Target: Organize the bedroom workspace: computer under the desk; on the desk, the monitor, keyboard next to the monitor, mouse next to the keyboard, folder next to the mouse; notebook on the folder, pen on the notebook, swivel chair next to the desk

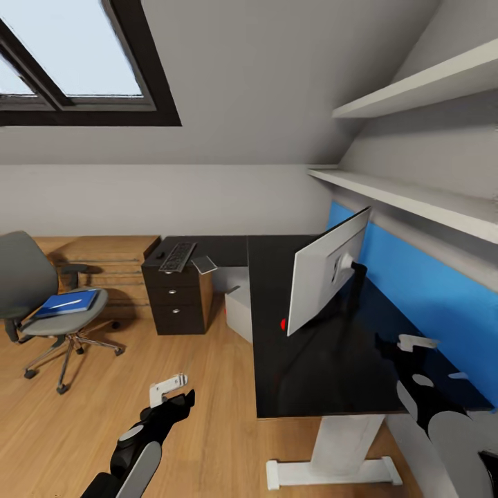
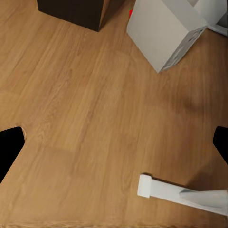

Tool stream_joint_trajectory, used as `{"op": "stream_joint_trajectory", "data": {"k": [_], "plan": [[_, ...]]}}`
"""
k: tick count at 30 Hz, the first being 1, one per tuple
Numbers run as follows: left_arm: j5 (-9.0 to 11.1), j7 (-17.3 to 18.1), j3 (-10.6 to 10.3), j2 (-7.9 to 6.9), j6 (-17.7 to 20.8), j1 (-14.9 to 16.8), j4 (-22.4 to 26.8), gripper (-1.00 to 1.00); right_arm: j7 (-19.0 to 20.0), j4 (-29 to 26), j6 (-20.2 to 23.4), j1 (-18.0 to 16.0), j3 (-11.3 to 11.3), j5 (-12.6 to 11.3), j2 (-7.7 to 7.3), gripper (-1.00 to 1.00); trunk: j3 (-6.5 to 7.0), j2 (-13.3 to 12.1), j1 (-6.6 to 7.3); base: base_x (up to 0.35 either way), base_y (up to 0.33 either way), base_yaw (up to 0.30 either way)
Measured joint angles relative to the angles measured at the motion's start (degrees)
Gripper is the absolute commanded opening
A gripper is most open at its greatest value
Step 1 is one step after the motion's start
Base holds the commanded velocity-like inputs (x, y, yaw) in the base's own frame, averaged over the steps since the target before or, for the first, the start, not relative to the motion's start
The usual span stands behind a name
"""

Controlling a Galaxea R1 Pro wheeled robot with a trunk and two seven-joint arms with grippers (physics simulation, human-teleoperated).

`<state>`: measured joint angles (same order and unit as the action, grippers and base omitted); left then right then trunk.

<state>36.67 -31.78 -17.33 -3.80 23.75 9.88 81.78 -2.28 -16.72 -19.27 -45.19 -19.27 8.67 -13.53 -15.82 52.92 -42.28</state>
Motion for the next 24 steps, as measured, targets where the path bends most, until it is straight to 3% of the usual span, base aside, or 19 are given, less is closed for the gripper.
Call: {"op": "stream_joint_trajectory", "data": {"k": [5,9,13,18,19,23,24], "plan": [[-0.08,-0.08,0.11,-0.04,0.0,0.0,-0.74,1.0,-0.25,-2.54,1.9,0.03,0.04,0.16,2.66,1.0,0.0,0.01,0.02,-0.153,0.008,0.0],[-0.12,-0.1,0.15,-0.07,0.0,0.0,-0.91,1.0,-0.41,-6.76,8.17,0.1,0.01,0.17,4.53,1.0,0.0,0.01,0.03,-0.039,0.002,0.0],[-0.14,-0.12,0.16,-0.08,0.0,0.0,-0.98,1.0,-0.43,-14.53,18.69,0.65,-0.13,0.02,6.05,1.0,0.0,0.01,0.04,-0.012,0.001,0.0],[-0.14,-0.13,0.17,-0.09,0.0,0.0,-1.0,1.0,-0.43,-23.08,28.62,2.46,-0.26,-0.18,7.99,1.0,0.0,0.01,0.04,-0.004,0.0,0.0],[-0.14,-0.15,0.17,-0.09,0.0,0.0,-1.0,1.0,-0.47,-27.29,32.92,3.6,-0.28,-0.34,8.99,1.0,0.0,0.01,0.04,-0.002,0.0,0.0],[-0.14,-0.14,0.17,-0.09,0.0,0.0,-1.04,1.0,-0.6,-36.62,41.68,6.25,-0.42,-0.75,11.74,1.0,0.0,0.01,0.04,0.0,0.0,0.0],[-0.14,-0.16,0.16,-0.08,-0.02,0.0,-1.08,1.0,-0.75,-45.37,48.85,8.9,-0.46,-1.03,14.52,1.0,0.0,0.02,0.04,0.0,0.0,0.0]]}}
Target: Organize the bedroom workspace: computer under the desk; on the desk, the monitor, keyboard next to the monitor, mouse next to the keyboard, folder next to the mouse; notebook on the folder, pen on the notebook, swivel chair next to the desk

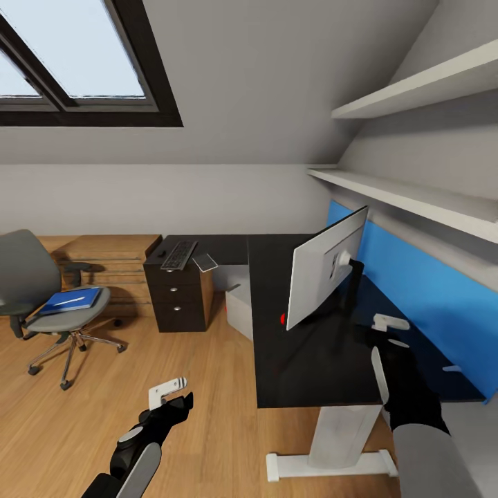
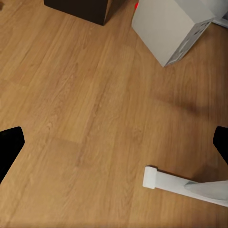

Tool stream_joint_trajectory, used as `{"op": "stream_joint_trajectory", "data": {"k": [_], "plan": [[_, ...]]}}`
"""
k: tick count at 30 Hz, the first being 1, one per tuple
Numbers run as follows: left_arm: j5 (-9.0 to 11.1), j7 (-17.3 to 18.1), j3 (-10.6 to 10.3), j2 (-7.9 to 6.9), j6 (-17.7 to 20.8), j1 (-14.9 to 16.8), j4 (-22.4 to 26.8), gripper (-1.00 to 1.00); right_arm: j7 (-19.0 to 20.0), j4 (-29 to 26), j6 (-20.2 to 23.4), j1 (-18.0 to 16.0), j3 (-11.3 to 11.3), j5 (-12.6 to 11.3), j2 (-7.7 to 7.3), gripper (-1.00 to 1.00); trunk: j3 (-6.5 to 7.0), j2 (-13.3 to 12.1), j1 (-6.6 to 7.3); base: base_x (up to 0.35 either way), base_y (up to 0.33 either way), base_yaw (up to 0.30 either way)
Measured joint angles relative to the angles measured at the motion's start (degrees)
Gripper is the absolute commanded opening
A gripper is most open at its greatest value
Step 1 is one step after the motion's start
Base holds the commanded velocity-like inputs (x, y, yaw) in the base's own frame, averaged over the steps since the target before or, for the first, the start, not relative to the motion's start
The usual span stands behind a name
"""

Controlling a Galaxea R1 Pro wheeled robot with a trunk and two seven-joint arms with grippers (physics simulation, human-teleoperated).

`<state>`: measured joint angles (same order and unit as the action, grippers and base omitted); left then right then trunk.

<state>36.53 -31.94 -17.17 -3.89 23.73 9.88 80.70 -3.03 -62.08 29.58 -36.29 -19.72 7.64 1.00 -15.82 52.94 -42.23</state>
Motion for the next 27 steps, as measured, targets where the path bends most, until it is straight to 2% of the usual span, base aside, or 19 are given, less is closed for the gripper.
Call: {"op": "stream_joint_trajectory", "data": {"k": [3,6,8,19,27], "plan": [[0.0,0.02,0.01,0.0,0.01,0.0,-0.01,1.0,-0.05,-8.05,4.4,3.68,-0.07,0.06,2.4,1.0,0.0,-0.01,0.0,0.0,0.0,0.0],[0.0,0.03,0.01,0.0,0.0,0.0,-0.01,1.0,-0.06,-12.72,5.95,6.41,-0.01,0.08,3.83,1.0,0.0,-0.01,0.0,0.0,0.041,0.0],[-0.04,-0.03,-0.01,0.02,-0.09,-0.01,0.0,1.0,-0.07,-18.25,6.99,10.13,0.08,0.09,5.51,1.0,-0.01,-0.01,0.0,0.0,0.254,0.0],[-0.1,-0.15,-0.08,0.09,-0.14,0.0,0.0,1.0,0.02,-19.81,7.0,11.11,0.1,0.03,5.88,1.0,-0.06,-0.01,-0.01,0.0,0.31,0.0],[-0.01,-0.2,-0.02,0.13,-0.16,0.0,-1.43,1.0,0.07,-23.55,7.03,12.3,0.28,0.09,6.04,1.0,-0.07,-0.01,-0.01,0.0,0.06,0.0]]}}
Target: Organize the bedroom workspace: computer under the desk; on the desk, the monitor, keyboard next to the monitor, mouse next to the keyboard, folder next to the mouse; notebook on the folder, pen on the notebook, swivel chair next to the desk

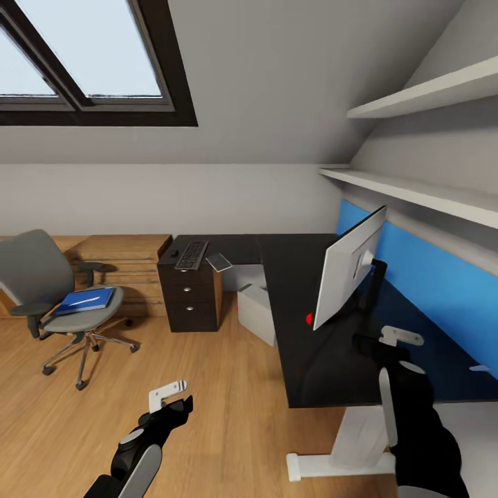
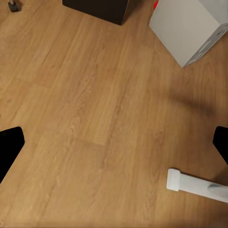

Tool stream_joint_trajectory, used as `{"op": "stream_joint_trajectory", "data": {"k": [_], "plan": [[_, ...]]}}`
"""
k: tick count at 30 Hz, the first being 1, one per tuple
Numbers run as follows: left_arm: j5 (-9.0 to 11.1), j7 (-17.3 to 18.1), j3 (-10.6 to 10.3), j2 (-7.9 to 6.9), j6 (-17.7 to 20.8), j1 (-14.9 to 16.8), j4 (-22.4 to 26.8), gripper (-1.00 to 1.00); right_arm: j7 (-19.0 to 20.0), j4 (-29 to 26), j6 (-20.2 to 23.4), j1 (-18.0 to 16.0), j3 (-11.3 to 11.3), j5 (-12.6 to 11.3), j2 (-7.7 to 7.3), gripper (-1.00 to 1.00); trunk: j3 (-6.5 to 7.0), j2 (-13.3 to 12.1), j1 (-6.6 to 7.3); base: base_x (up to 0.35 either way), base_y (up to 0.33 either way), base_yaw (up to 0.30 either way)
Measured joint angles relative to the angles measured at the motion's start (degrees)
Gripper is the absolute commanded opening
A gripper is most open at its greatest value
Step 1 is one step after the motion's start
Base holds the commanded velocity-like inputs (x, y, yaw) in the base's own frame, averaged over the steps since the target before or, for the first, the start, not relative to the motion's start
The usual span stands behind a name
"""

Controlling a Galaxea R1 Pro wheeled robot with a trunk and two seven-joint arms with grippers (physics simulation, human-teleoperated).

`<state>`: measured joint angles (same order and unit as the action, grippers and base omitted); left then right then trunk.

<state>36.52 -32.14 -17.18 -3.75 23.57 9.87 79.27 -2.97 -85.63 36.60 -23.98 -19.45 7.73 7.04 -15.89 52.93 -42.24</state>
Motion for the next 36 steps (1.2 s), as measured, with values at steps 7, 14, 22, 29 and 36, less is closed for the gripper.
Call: {"op": "stream_joint_trajectory", "data": {"k": [7,14,22,29,36], "plan": [[-0.06,-0.05,0.02,0.04,0.0,0.0,-0.58,1.0,-1.32,-3.68,0.31,1.03,2.81,0.14,0.43,1.0,0.0,0.0,0.0,0.0,0.009,0.0],[-0.07,-0.09,0.09,0.01,0.0,0.0,-0.68,1.0,-10.93,-4.31,-0.2,1.17,11.71,0.05,0.67,1.0,0.0,0.0,0.0,0.0,0.001,0.0],[-0.07,-0.08,0.5,-0.04,0.0,0.0,-0.7,1.0,-27.74,-4.45,-6.52,1.18,28.49,0.22,0.61,1.0,0.0,0.0,0.0,0.0,0.0,0.0],[-0.11,-0.04,1.55,0.07,0.0,0.0,-0.71,1.0,-34.54,-2.27,-14.38,1.47,35.43,-0.07,0.17,1.0,0.0,0.0,0.0,0.0,0.0,0.0],[-0.07,0.04,1.66,0.14,0.0,0.0,-1.25,1.0,-35.67,3.26,-21.62,2.77,36.84,-0.13,-0.09,1.0,0.0,0.0,0.0,0.0,0.0,0.0]]}}
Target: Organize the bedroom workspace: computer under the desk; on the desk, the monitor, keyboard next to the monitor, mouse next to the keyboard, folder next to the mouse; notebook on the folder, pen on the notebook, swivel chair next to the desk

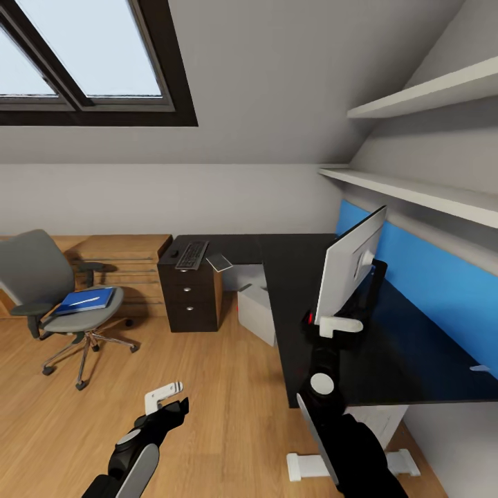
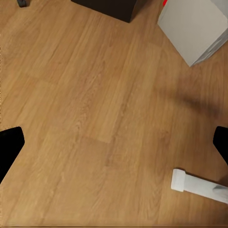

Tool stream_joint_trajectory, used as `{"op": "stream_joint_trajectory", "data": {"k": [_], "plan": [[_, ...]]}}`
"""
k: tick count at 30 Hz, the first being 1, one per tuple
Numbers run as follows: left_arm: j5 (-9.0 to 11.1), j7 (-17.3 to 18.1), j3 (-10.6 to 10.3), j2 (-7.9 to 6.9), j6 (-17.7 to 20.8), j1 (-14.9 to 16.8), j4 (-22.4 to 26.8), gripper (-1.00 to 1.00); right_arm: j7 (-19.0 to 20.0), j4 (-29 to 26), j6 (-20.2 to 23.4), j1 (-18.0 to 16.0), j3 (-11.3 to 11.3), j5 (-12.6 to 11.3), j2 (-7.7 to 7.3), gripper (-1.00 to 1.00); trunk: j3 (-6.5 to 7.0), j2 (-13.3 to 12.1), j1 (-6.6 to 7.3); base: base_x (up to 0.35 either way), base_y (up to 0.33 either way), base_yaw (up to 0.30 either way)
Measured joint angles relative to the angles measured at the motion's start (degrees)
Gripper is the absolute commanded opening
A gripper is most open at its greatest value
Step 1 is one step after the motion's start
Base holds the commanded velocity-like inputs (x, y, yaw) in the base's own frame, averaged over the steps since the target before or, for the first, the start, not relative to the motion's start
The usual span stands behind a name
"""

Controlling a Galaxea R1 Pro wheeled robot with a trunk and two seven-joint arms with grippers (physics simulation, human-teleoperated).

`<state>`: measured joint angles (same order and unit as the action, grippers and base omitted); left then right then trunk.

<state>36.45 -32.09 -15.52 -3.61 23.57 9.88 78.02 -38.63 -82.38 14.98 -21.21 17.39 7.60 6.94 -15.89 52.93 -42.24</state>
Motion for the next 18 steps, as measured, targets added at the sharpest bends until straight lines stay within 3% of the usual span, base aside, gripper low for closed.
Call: {"op": "stream_joint_trajectory", "data": {"k": [6,18], "plan": [[-0.3,0.01,-0.12,0.06,-0.08,0.0,-1.59,1.0,-0.22,1.28,-2.28,0.26,0.2,-0.04,-0.04,1.0,0.0,0.01,0.02,0.142,0.0,0.0],[-0.52,0.01,-0.22,0.07,-0.09,0.0,-1.82,1.0,-0.44,2.98,-2.76,0.32,-0.08,0.13,-0.02,1.0,0.0,0.01,0.02,0.139,0.0,0.0]]}}
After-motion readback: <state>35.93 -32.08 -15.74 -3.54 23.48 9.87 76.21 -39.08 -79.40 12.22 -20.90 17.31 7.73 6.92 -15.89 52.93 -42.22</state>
